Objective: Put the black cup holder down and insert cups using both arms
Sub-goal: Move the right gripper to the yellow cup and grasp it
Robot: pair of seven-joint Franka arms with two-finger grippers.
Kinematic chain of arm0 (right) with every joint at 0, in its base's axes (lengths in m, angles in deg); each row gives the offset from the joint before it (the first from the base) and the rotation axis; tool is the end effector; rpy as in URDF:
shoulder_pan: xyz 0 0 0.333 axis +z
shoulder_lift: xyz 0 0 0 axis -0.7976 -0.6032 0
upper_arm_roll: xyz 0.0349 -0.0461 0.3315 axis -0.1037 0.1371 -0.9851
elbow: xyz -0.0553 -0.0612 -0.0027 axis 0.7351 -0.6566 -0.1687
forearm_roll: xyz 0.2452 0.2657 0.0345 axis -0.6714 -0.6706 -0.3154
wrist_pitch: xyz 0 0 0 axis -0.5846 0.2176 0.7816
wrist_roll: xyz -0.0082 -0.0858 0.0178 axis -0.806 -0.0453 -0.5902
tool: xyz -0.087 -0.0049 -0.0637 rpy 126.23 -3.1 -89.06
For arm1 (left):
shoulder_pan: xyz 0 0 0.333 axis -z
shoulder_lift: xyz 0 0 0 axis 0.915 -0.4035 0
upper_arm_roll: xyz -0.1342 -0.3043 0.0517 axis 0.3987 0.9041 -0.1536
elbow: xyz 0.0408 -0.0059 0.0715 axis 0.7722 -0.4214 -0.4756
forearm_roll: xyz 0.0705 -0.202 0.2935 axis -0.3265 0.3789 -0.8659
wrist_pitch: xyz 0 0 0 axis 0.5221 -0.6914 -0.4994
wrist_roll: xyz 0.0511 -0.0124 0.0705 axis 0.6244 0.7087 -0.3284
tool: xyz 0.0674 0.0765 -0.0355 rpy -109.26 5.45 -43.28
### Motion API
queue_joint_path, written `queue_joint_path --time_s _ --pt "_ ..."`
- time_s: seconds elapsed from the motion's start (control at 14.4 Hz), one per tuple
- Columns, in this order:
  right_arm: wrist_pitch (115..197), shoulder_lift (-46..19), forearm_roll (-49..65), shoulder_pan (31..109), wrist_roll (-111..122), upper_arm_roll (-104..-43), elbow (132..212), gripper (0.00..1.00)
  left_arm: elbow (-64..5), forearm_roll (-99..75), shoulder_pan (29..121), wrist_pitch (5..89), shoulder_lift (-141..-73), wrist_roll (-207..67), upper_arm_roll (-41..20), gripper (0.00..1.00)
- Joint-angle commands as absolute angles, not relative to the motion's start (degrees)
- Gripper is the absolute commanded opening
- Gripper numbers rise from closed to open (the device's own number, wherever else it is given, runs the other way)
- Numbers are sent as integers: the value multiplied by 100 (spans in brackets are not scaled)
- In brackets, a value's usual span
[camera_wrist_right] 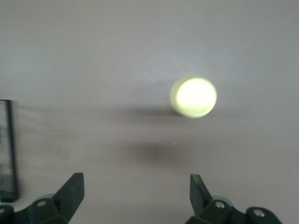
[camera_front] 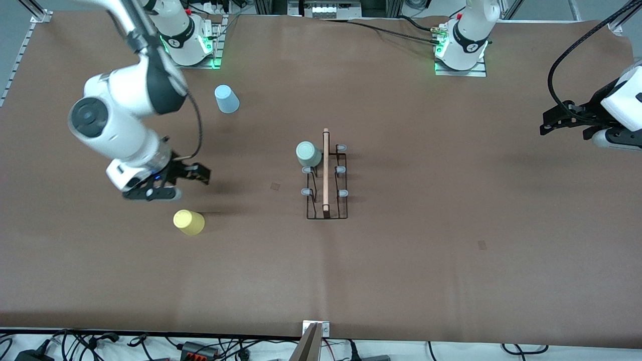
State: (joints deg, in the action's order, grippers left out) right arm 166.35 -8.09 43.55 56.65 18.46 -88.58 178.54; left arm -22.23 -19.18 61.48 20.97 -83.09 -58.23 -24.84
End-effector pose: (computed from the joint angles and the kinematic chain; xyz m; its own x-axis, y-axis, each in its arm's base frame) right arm 0.6006 0.1343 0.4006 0.9971 0.0685 0.0326 0.0710 -0.9942 -0.0806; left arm 0.5337 0.0041 0.6118 0.9949 -0.0839 -0.0554 -0.0815 -0.9957 0.0440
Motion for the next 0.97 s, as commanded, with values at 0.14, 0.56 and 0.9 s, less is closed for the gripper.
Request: queue_joint_path --time_s 0.14,0.56,0.9 --pt "17730 -1584 5503 5396 1230 -8923 17792 100 -2056 -2055 6154 2017 -8345 -5928 -2393 100" --pt "18646 -2156 5620 5351 1292 -8791 17818 100 -2047 -2055 6154 2025 -8345 -5920 -2376 100" --pt "19165 -2438 5576 5360 1362 -8782 17879 100 -2047 -2055 6154 2025 -8345 -5928 -2385 100"
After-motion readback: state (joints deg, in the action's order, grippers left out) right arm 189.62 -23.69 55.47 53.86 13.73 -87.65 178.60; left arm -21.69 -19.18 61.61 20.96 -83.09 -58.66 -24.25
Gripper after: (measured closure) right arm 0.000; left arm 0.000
